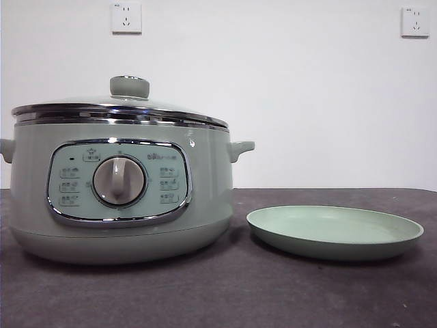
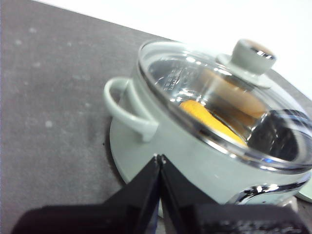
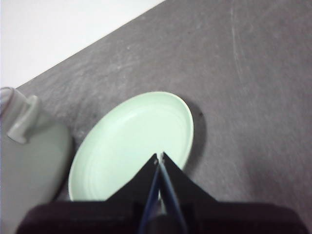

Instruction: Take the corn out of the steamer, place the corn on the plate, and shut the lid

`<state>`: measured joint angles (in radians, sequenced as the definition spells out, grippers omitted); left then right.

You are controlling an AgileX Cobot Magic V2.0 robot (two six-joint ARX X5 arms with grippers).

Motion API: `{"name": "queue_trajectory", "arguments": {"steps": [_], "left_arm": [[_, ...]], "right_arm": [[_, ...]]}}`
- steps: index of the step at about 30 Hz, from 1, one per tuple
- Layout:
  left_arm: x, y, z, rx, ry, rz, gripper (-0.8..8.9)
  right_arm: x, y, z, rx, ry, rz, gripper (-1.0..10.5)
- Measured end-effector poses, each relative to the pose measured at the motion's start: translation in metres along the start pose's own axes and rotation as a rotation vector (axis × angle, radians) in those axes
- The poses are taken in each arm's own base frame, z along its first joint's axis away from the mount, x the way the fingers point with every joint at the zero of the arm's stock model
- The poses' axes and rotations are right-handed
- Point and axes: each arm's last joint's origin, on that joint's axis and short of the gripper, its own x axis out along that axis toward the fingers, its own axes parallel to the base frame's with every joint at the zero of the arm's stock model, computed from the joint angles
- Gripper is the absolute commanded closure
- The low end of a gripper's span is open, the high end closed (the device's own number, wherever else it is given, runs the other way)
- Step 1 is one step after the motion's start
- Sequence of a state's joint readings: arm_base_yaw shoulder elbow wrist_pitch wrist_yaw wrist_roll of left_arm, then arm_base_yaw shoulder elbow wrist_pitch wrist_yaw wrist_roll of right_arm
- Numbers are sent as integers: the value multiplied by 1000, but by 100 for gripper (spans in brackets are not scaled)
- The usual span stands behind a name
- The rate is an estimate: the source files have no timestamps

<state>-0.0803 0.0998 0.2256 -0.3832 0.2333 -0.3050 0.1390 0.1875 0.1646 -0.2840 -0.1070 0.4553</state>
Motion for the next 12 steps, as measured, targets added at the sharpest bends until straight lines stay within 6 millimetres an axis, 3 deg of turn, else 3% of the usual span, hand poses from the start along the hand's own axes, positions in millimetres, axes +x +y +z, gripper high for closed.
{"name": "queue_trajectory", "arguments": {"steps": [12], "left_arm": [[2,-25,77,78,56,-48,822]], "right_arm": [[5,41,73,-149,173,130,957]]}}
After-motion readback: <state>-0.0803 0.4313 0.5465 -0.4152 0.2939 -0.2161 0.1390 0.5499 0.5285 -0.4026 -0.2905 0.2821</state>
